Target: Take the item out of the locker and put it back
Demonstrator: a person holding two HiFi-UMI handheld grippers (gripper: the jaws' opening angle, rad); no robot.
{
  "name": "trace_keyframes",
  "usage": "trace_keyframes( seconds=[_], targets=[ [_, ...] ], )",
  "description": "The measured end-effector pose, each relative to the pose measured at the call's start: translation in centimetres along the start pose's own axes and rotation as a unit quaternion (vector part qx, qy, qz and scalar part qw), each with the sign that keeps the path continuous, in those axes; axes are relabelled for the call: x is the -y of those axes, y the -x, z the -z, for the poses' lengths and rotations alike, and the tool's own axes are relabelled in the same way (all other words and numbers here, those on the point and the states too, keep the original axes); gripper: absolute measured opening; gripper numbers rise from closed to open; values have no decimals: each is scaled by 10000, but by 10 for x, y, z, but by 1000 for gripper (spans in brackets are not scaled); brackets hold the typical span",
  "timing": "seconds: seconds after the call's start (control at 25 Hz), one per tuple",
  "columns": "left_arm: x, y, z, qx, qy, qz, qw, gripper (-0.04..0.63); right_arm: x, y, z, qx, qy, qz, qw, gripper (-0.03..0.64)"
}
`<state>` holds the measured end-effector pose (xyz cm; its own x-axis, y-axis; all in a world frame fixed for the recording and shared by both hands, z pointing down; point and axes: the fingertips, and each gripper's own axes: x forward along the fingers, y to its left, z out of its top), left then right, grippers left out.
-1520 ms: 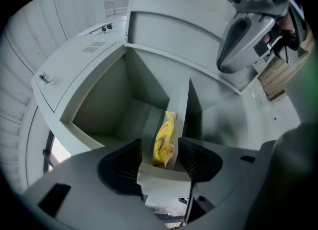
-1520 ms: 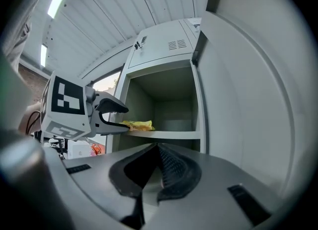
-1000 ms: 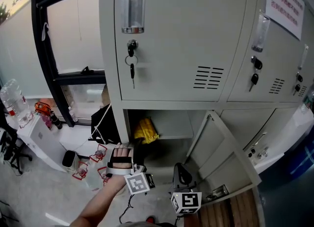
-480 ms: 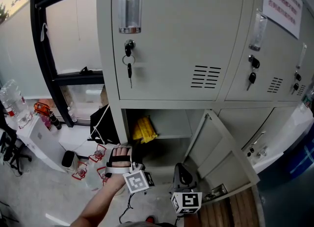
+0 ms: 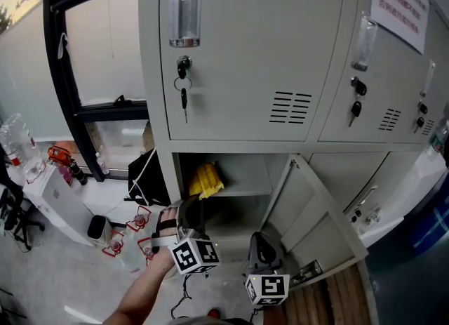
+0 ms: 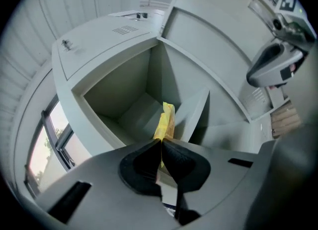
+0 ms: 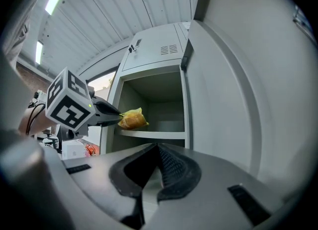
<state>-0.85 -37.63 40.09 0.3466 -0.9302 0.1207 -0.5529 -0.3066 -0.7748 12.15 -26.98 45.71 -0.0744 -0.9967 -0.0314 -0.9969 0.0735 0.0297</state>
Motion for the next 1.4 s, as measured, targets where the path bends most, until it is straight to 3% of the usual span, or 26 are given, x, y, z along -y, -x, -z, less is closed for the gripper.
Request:
trace_keyframes(
  seconds=[0.32, 0.68, 1.08, 1.4],
  targets=[
    [-13, 31, -22, 603, 1220, -1, 9907, 25, 2, 14, -4, 9, 55, 23, 10000, 17],
    [-10, 75, -27, 984, 2354, 171, 9668, 25, 1, 40, -7, -64, 129, -39, 9999, 17],
    [13, 145, -22, 1096, 2849, 35, 9523, 25, -18, 88, -8, -155, 221, -368, 9990, 17],
    [48, 204, -1, 801, 3293, 144, 9407, 25, -36, 128, -9, -147, 212, -646, 9976, 17]
  ],
)
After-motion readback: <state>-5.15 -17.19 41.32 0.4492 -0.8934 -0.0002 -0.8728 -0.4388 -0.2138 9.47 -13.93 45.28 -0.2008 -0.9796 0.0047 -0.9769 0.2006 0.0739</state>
